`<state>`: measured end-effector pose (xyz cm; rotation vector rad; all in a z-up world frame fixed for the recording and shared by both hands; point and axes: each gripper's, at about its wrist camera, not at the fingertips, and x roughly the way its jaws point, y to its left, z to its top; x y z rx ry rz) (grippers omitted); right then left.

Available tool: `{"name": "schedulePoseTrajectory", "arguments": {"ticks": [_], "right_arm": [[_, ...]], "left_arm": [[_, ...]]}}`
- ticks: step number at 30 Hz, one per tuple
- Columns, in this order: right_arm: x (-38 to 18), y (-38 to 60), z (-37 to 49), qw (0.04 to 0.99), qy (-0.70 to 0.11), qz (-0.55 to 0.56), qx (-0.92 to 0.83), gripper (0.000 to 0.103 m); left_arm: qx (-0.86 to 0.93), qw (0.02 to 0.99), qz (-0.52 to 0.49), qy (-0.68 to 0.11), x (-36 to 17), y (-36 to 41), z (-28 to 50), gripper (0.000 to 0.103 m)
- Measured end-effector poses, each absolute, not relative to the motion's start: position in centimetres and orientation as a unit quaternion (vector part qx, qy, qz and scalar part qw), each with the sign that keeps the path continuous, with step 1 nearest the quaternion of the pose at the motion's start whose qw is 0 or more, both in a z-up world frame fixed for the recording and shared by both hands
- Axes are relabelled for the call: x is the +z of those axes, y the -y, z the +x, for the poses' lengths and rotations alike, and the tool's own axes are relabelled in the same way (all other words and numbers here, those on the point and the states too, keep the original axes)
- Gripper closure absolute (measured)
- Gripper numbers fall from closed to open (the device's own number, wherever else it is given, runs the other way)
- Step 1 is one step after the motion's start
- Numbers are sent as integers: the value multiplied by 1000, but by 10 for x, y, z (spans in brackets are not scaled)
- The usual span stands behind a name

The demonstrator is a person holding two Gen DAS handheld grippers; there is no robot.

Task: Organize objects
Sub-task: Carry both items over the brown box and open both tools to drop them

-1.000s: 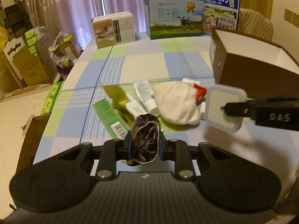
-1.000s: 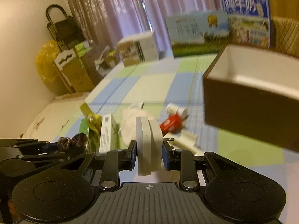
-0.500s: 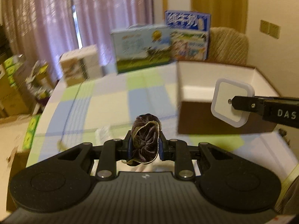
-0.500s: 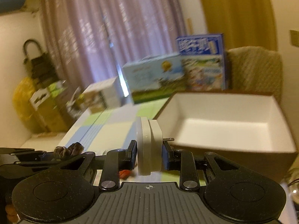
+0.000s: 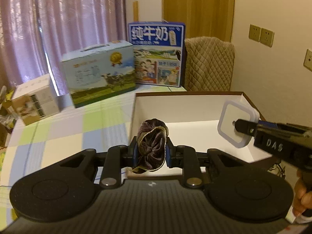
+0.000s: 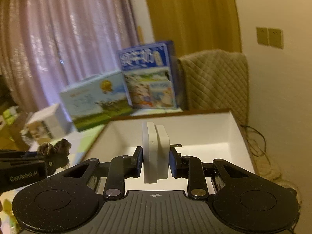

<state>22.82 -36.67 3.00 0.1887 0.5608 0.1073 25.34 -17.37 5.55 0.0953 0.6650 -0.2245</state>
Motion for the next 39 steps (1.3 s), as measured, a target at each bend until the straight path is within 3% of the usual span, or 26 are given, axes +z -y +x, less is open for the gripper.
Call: {"name": "schedulePoseTrajectory", "arguments": {"ticks": [9, 16, 23, 35, 37, 39], "right_arm": [[-20, 399, 270, 927, -362, 100, 7, 78], [-36, 410, 285, 919, -382, 100, -7, 78], [-42, 414, 290, 914, -393, 104, -10, 78], [-39, 406, 291, 918, -381, 103, 17, 77], [-37, 403, 289, 921, -376, 98, 26, 74], [-35, 403, 288, 924, -370, 92, 25, 62]], "left_arm": [[-142, 907, 54, -394, 7, 231, 310, 81], [-157, 886, 40, -434, -27, 253, 336, 80], [-158, 881, 29, -446, -41, 260, 349, 74], [-152, 884, 26, -441, -30, 248, 350, 40], [-147, 886, 28, -439, -27, 244, 348, 37], [-143, 888, 29, -436, -23, 239, 345, 33]]}}
